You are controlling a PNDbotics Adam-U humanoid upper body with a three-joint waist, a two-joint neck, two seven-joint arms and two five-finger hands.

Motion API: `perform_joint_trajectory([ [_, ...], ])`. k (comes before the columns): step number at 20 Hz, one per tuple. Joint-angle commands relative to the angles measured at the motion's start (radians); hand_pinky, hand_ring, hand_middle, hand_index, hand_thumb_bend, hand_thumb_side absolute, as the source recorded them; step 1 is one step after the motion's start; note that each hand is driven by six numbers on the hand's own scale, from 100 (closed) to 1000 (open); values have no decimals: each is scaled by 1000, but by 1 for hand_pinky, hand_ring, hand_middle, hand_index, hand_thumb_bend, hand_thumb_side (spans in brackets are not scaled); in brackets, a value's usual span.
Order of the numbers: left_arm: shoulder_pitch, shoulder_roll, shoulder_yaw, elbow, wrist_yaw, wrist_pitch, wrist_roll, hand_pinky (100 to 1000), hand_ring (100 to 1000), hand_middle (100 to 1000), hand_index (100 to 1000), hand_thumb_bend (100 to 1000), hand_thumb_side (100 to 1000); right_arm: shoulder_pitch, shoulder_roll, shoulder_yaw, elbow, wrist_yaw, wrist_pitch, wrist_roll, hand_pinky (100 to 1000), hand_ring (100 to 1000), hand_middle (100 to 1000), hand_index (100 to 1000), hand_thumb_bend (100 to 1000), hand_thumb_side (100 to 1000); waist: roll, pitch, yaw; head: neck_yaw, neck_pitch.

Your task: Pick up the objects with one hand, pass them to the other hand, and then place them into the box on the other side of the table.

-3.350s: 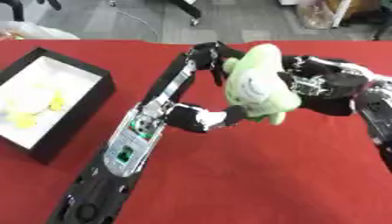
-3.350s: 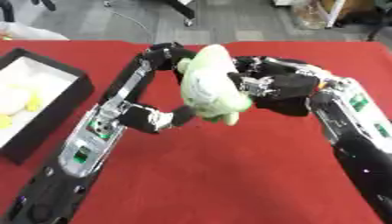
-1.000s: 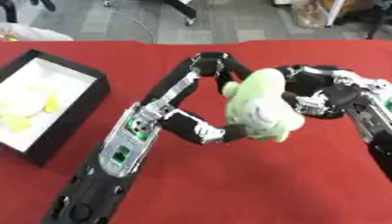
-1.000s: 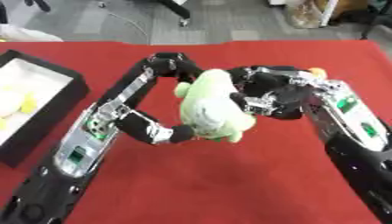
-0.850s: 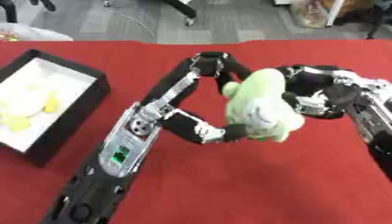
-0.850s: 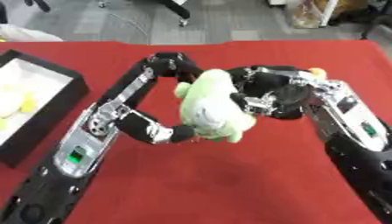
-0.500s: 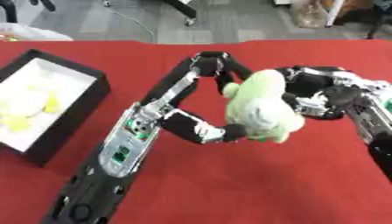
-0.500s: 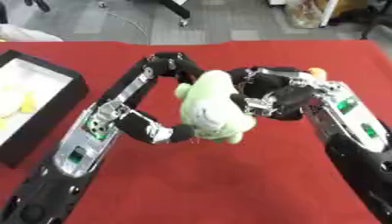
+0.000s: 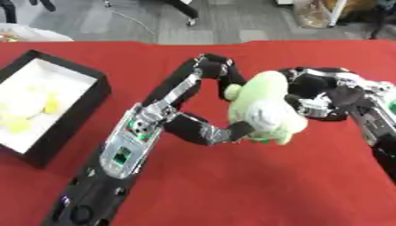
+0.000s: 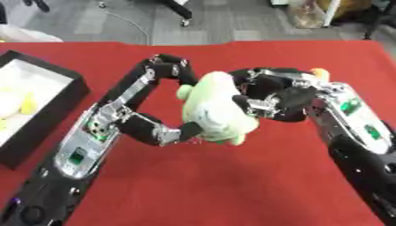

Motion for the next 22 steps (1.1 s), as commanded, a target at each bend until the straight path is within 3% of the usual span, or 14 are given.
perform_joint_trajectory([
  [1, -21, 8, -5, -20, 18, -5, -12, 308, 336, 408, 559, 334, 312, -14, -27, -7, -21, -5, 0, -3, 572, 547, 317, 235, 100, 100, -5, -5, -1, -2, -2],
  [8, -21, 8, -4, -21, 32, -5, -11, 266, 289, 347, 500, 287, 268, -13, -26, -8, -20, -8, -2, -3, 578, 558, 335, 250, 100, 100, -5, -6, -3, -2, -2],
  [16, -20, 7, -4, -18, 36, -5, -5, 284, 291, 347, 497, 289, 270, -13, -26, -9, -11, -29, -3, -36, 619, 669, 585, 481, 100, 100, -5, -5, -5, -4, -2],
  [22, -20, 7, -5, -16, 39, -4, 1, 282, 278, 327, 475, 283, 263, -13, -24, -9, -3, -43, 7, -88, 622, 681, 605, 516, 100, 147, -5, -5, -5, -3, -2],
])
